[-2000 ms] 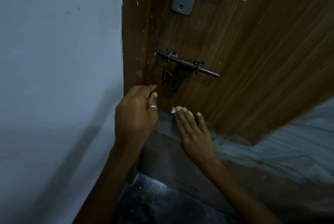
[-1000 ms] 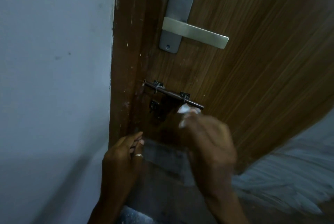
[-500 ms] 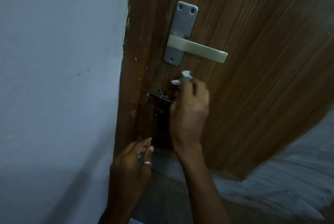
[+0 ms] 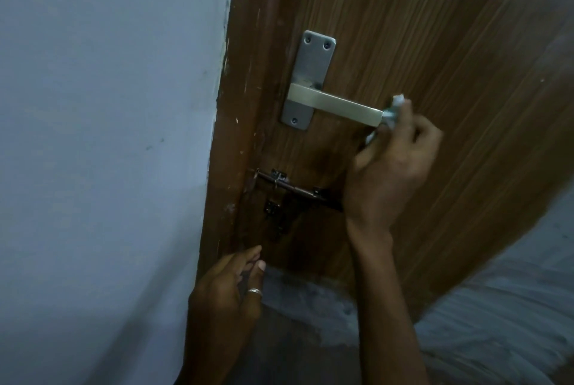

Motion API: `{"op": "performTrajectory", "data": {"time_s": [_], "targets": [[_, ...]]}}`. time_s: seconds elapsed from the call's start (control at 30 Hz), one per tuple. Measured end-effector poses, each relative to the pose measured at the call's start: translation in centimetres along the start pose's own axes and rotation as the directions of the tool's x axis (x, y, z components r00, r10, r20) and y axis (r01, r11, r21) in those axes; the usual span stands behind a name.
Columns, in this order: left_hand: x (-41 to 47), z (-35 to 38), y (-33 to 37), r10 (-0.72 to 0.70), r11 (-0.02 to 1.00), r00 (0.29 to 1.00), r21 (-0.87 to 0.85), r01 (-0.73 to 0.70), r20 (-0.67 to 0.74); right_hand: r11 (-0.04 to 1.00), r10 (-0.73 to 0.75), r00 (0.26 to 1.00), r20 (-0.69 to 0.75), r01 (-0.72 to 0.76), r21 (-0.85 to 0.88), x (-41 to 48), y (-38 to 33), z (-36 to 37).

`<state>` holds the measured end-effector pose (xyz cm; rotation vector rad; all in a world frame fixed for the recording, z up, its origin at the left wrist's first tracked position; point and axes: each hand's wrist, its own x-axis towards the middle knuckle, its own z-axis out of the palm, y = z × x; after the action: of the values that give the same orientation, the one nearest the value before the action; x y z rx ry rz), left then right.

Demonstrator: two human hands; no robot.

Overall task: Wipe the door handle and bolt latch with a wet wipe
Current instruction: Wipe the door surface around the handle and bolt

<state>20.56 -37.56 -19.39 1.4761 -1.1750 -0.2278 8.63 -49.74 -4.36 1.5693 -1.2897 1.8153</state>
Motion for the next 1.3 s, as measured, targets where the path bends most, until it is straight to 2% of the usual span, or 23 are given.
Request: {"op": "performTrajectory", "data": {"time_s": [0.17,0.27,0.33,0.47,0.63,0.73,0.9,1.03,1.3], "targets": [[-0.1,0.3,0.3,-0.015,1.000,0.998,0.018,0.014,0.061,0.994,-0.103,0.989,0.110,0.104,-0.012,-1.2,-0.2,0.5],[-0.1,1.2,0.8,-0.002,0.999,0.996,0.033,-0.001,0.094,0.960,-0.265,0.931,0.252,0.278,-0.017,-3.4,0.2,1.1],[-0.4,1.6,1.3,0.018,0.999,0.993,0.035,-0.022,0.117,0.945,-0.310,0.888,0.339,0.327,0.006,-5.4,-0.5,2.2],[-0.7,1.5,1.5,0.041,0.997,0.992,0.052,-0.048,0.121,0.954,-0.273,0.887,0.372,0.300,-0.016,-6.7,-1.2,3.0],[-0.2,0.7,1.6,0.010,0.995,0.991,0.097,-0.023,0.132,0.927,-0.340,0.793,0.505,0.373,0.039,-7.9,-2.1,2.9],[0.3,0.4,1.6,0.010,0.992,0.993,0.122,-0.024,0.114,0.937,-0.318,0.788,0.527,0.347,0.046,-7.5,-2.9,2.9],[0.8,0.2,2.0,0.035,0.994,0.997,0.097,-0.042,0.069,0.904,-0.379,0.735,0.562,0.423,0.057,-6.2,-1.8,1.1],[0.9,0.6,1.9,0.071,0.995,0.994,0.057,-0.075,0.080,0.917,-0.329,0.760,0.561,0.400,-0.004,-5.5,1.5,-1.7],[1.6,1.8,1.9,0.125,0.992,0.986,-0.004,-0.125,0.109,0.970,-0.192,0.889,0.415,0.236,-0.058,-3.1,6.2,-6.3]]}}
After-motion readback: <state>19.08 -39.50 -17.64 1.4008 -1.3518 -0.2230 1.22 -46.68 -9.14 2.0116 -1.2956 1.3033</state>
